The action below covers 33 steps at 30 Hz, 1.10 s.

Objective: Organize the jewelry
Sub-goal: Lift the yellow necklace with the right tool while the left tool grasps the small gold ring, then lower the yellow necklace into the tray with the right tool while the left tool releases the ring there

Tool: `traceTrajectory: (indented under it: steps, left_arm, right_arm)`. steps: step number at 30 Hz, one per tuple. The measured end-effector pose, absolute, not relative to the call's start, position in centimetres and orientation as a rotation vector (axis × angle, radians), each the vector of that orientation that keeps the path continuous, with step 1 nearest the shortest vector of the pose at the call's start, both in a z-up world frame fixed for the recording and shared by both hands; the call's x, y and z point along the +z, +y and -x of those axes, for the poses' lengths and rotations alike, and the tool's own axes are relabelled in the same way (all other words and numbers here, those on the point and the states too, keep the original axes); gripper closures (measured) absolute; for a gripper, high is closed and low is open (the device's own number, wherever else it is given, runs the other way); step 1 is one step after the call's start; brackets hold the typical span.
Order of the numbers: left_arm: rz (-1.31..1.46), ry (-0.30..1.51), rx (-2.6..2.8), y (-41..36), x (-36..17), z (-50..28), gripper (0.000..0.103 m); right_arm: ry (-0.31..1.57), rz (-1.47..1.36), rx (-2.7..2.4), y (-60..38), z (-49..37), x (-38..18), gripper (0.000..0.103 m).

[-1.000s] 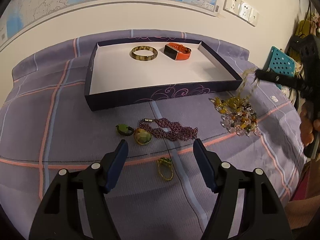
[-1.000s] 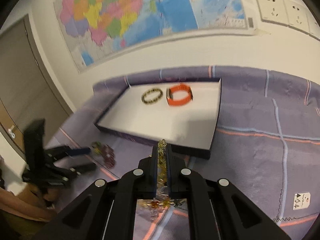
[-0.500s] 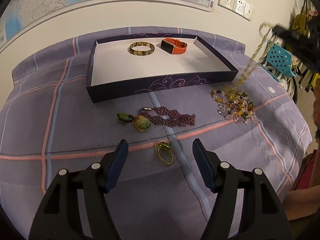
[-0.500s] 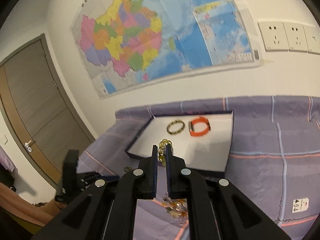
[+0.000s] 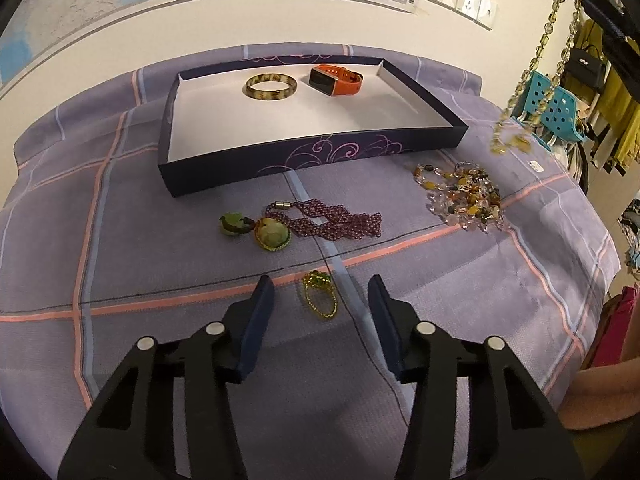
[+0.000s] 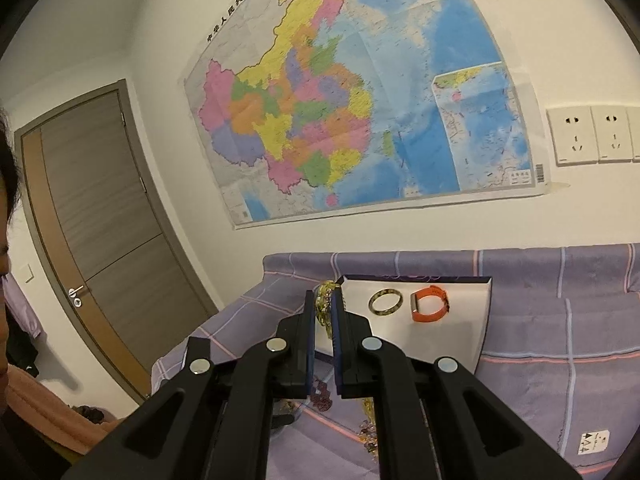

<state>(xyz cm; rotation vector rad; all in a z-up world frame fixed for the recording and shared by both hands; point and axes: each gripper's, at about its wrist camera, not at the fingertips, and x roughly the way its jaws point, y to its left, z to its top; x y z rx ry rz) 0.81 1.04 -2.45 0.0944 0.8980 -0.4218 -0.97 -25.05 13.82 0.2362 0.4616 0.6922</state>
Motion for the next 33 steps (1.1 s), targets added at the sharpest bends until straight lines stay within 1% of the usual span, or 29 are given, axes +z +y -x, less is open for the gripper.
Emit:
traceTrajectory:
  steps: [2, 4, 6, 7, 10, 14, 17, 18, 33]
  left_arm:
    - [-0.105, 0.899, -0.418, 0.9, -2.5, -0.9, 0.061]
    - [-0.107, 0.904, -0.432, 0.7, -2.5, -1.0, 0.072]
    - [-0.115, 0.905, -0.433, 0.6, -2.5, -1.1, 0.073]
    - [-0.12, 0.904, -0.435, 0.6, -2.5, -1.2, 0.079]
    - [-0.115, 0.908, -0.439, 0.6, -2.6, -1.3, 0.089]
    - [-0.098, 0.914, -0.44, 0.7, -2.4, -1.5, 0.094]
    - [-0.094, 0.906, -0.444, 0.6, -2.2, -1.4, 0.096]
    - [-0.092, 0.902, -0.445, 0.6, -2.0, -1.4, 0.1]
    - [-0.079, 0.839, -0.467, 1.0, 0.7, -2.1, 0.1]
  right_arm:
    - [0.47, -0.234, 0.704, -24.6, 0.9, 13.6, 0.097]
    - [0.476, -0.23, 0.714, -24.3, 0.9, 13.4, 0.097]
    - [0.485, -0.228, 0.721, -23.8, 0.6, 13.2, 0.097]
    - [0.488, -0.227, 0.725, -23.7, 0.5, 13.1, 0.097]
    - [0.501, -0.221, 0.736, -23.1, 0.2, 12.8, 0.097]
    - [0.514, -0.217, 0.741, -22.6, -0.1, 12.4, 0.097]
    - [0.509, -0.22, 0.742, -22.6, -0.1, 12.6, 0.097]
    - [0.508, -0.22, 0.741, -22.6, -0.2, 12.7, 0.097]
    - [0.492, -0.217, 0.726, -22.7, -1.8, 13.6, 0.097]
